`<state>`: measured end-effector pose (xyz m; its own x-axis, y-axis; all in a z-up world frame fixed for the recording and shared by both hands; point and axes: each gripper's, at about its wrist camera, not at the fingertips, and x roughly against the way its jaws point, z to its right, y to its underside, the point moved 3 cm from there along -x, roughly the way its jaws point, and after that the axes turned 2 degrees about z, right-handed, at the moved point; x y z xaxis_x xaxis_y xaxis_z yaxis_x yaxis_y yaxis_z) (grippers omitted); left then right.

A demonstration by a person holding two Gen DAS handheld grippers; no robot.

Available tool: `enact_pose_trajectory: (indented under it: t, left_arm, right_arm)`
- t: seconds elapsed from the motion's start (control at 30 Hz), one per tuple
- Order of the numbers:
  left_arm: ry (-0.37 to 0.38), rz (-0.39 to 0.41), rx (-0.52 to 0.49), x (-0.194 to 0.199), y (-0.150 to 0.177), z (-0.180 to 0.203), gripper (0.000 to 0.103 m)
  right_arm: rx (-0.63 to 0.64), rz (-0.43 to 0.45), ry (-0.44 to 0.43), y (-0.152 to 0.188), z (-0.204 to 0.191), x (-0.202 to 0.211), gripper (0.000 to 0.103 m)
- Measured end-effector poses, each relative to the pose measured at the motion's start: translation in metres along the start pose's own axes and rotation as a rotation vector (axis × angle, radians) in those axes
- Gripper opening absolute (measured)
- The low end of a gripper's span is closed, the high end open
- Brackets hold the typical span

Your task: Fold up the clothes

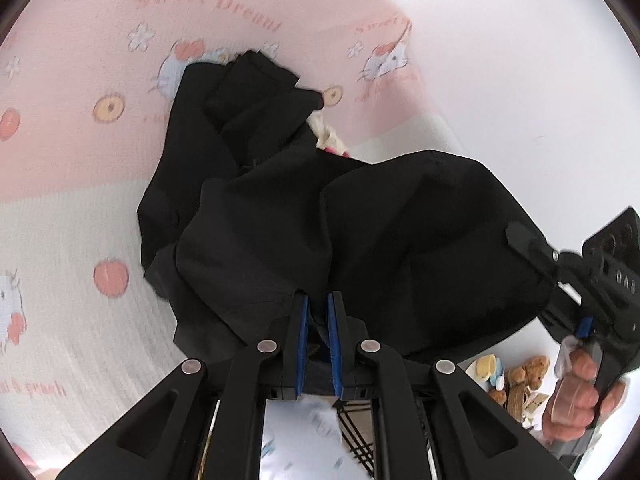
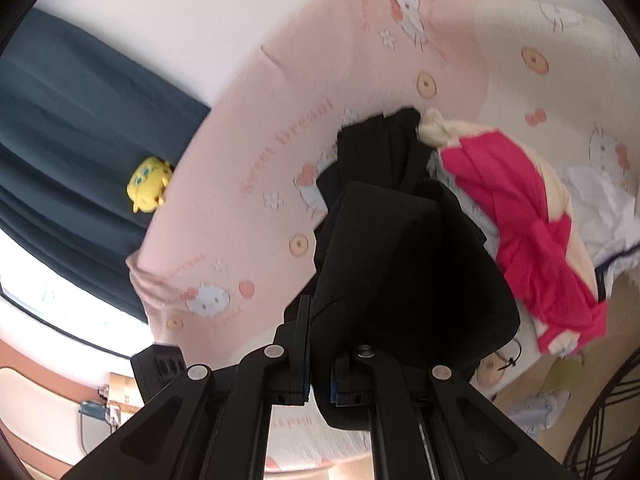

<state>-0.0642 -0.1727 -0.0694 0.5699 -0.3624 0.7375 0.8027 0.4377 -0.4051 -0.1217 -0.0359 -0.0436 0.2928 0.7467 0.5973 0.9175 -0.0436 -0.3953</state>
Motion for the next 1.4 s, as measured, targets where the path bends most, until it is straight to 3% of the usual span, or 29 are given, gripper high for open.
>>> enact_pose_trajectory:
  t: [0.27,0.3,0.37,0.4,0.43,0.57,0.73,0.9,1.07,1.2,1.23,1.33,1.4]
  left_arm:
    - [-0.083,-0.011,0.047,0.006,0.034,-0.012,0.011]
    - [-0.094,-0.012,0.053,0.007,0.038,-0.013,0.018]
    - [-0.116,-0.012,0.06,0.009,0.047,-0.016,0.045]
    - [-0.128,-0.006,0.059,0.012,0.05,-0.017,0.067]
    - [-0.13,0.0,0.06,0.014,0.054,-0.017,0.073]
    - [-0.108,-0.001,0.059,0.021,0.066,-0.013,0.073]
    - [-0.134,-0.008,-0.019,0.027,0.078,-0.001,0.073]
    - [-0.115,-0.013,-0.001,0.036,0.085,0.0,0.072]
    - [-0.099,0.011,-0.004,0.05,0.089,0.0,0.073]
    - [-0.106,0.03,-0.006,0.054,0.089,-0.001,0.073]
    - [-0.111,0.031,-0.008,0.055,0.089,0.0,0.073]
    - [-0.101,0.034,-0.017,0.055,0.088,0.004,0.072]
    - [-0.097,0.033,-0.026,0.054,0.086,0.009,0.072]
  right_arm:
    - [0.056,-0.082,-0.002,0.046,0.004,0.009,0.005]
    - [0.066,-0.088,-0.001,0.051,0.003,0.01,0.005]
    - [0.084,-0.101,0.009,0.063,0.003,0.011,0.005]
    - [0.093,-0.109,0.018,0.069,0.004,0.01,0.005]
    - [0.098,-0.115,0.026,0.074,0.005,0.009,0.005]
    - [0.089,-0.135,0.044,0.091,0.014,0.004,0.005]
    - [0.057,-0.149,0.042,0.102,0.024,0.004,0.005]
    - [0.069,-0.179,0.073,0.122,0.03,0.004,0.005]
    - [0.149,-0.228,0.148,0.155,0.029,-0.003,0.005]
    - [0.208,-0.215,0.189,0.166,0.023,-0.004,0.008]
    - [0.204,-0.198,0.189,0.164,0.023,0.0,0.012]
    - [0.186,-0.117,0.182,0.155,0.024,0.025,0.065]
    - [0.173,-0.057,0.175,0.148,0.025,0.045,0.067]
